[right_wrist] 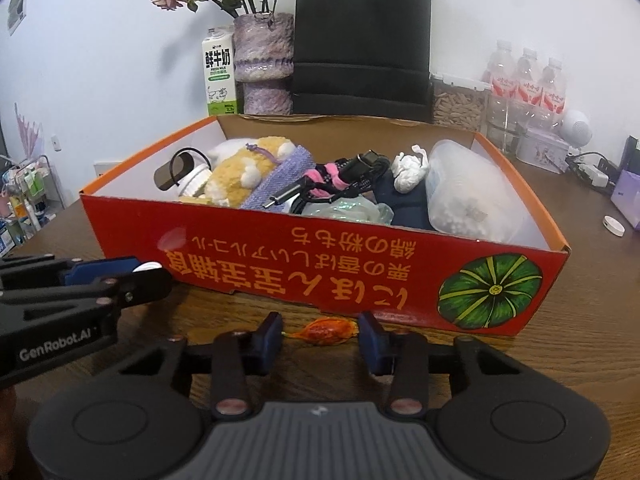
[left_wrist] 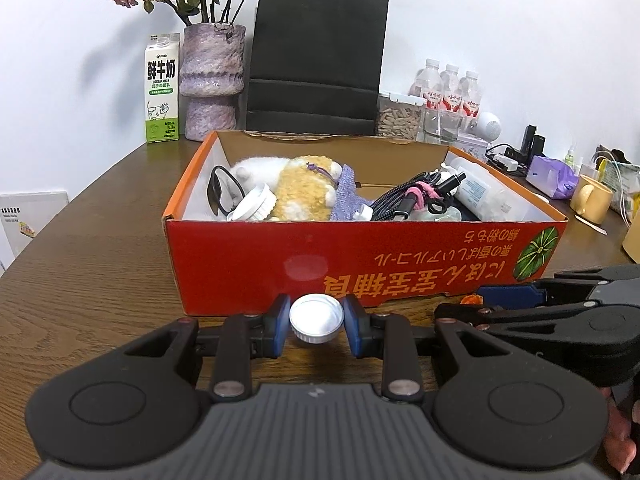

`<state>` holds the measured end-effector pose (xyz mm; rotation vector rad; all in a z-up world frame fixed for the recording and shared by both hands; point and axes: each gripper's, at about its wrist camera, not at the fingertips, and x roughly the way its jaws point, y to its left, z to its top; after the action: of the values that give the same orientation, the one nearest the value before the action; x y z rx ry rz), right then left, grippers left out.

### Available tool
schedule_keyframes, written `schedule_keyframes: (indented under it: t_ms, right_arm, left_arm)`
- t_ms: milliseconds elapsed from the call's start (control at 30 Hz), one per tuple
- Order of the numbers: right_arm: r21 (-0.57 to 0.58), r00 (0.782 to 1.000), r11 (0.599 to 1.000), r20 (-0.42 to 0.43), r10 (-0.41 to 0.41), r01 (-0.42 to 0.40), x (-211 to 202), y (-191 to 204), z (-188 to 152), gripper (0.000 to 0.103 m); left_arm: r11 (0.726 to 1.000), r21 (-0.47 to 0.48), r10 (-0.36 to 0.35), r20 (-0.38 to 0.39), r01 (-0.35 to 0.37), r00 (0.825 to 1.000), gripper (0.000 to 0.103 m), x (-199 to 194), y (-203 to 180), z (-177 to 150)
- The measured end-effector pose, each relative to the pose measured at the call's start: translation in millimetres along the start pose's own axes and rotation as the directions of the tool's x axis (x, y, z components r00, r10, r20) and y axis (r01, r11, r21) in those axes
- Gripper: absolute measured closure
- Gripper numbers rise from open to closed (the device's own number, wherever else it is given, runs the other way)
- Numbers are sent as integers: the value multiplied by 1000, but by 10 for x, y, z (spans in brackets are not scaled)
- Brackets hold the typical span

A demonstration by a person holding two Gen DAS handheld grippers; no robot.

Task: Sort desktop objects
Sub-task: 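Grasp the small orange piece with the right tool while the left tool holds the cap, then carry the white cap and orange piece over the cardboard box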

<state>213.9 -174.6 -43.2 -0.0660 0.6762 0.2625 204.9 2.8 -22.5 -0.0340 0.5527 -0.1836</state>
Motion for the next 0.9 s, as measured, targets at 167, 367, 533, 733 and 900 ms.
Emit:
schedule_keyframes:
  t_ms: [167,367,533,733,900]
  right_arm:
    - [13,1000,1000,10,20,-20,-58,-7,-16,63]
    - [22,998,999,49,36,-37,-218,-18,-16,63]
    - [20,994,998,101,50,-53,-398,-29,44,63]
    - [5,980,998,191,56,-59,-633,-32,233,63]
    - [-1,967,999,252,47,-48,-707,-40,468,63]
  left_arm:
    - [1000,10,6,12,-6,1000,74,-28,-21,-3]
    - [1000,22,16,36,-17,999,74,-130,-65,4]
    - [1000,29,9,84,-12,996,74,-284,-122,99]
    - [999,45,16,176,-24,984,74,-421,-191,368]
    - [997,59,30,237,-45,971,74,-429,-237,608]
